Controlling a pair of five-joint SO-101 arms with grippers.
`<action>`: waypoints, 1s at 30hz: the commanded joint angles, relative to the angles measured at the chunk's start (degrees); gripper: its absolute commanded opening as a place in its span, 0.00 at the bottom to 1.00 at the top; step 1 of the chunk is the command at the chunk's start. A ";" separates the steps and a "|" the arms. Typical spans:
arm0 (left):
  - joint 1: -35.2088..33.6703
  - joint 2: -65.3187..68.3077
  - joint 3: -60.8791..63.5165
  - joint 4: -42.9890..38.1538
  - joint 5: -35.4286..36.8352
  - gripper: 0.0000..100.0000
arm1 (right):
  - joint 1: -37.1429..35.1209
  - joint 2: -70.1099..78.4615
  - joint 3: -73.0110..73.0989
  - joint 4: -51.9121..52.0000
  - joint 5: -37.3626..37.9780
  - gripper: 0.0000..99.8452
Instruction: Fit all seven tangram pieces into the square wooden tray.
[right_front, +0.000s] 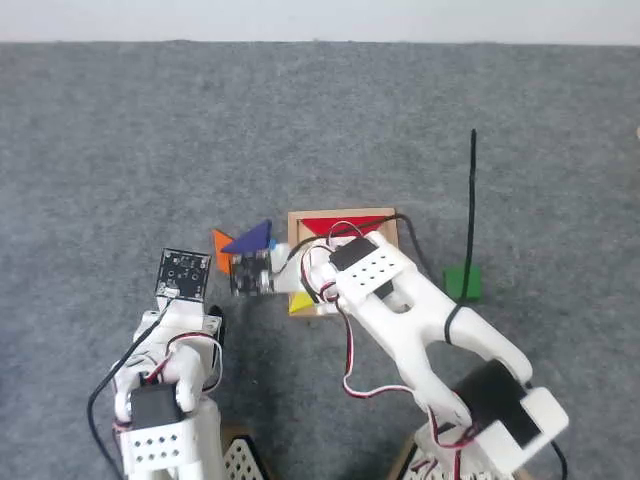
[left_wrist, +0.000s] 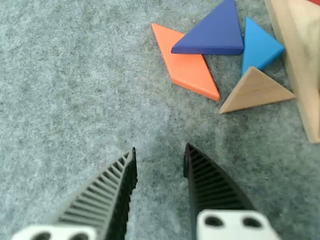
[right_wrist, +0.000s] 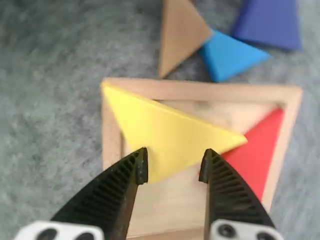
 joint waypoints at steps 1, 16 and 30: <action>0.18 -0.88 -0.57 0.44 0.35 0.15 | 3.91 -8.22 -2.90 -0.31 -15.82 0.18; 0.18 -0.88 -0.57 0.44 0.35 0.15 | 5.67 -11.82 12.04 -2.15 -20.92 0.18; 0.18 -0.88 -0.57 0.44 0.35 0.15 | 5.76 3.38 2.11 -3.47 -21.10 0.18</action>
